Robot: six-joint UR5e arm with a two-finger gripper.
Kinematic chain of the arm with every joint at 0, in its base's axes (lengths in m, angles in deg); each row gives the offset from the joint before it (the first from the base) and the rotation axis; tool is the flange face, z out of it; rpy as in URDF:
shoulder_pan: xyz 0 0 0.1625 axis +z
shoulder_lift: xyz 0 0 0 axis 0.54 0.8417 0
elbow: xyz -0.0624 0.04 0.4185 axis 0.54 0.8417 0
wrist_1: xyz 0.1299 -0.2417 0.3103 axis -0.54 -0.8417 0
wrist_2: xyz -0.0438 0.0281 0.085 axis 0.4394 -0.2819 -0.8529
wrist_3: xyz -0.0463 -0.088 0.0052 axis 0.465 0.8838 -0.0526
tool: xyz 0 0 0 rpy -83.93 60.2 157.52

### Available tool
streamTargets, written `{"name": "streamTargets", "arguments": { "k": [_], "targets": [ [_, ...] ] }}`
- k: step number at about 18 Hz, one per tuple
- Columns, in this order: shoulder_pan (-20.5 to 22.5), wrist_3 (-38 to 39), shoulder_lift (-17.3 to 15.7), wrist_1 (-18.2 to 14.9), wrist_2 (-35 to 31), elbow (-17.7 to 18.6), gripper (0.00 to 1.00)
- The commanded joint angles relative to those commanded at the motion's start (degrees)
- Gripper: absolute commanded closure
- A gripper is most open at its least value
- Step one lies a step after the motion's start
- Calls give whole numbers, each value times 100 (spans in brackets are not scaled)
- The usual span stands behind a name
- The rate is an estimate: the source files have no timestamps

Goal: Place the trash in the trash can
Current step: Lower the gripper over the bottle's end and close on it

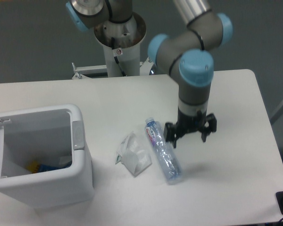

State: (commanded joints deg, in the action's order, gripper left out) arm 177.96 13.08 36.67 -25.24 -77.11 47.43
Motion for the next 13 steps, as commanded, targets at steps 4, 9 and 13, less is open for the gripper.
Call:
{"name": "streamTargets", "arguments": {
  "k": [4,9,13],
  "targets": [
    [-114,79,238,202,185,-9,0],
    [-141,106,422,413,308,105,0],
    [-220,97,624,492,238,123,0]
  ]
}}
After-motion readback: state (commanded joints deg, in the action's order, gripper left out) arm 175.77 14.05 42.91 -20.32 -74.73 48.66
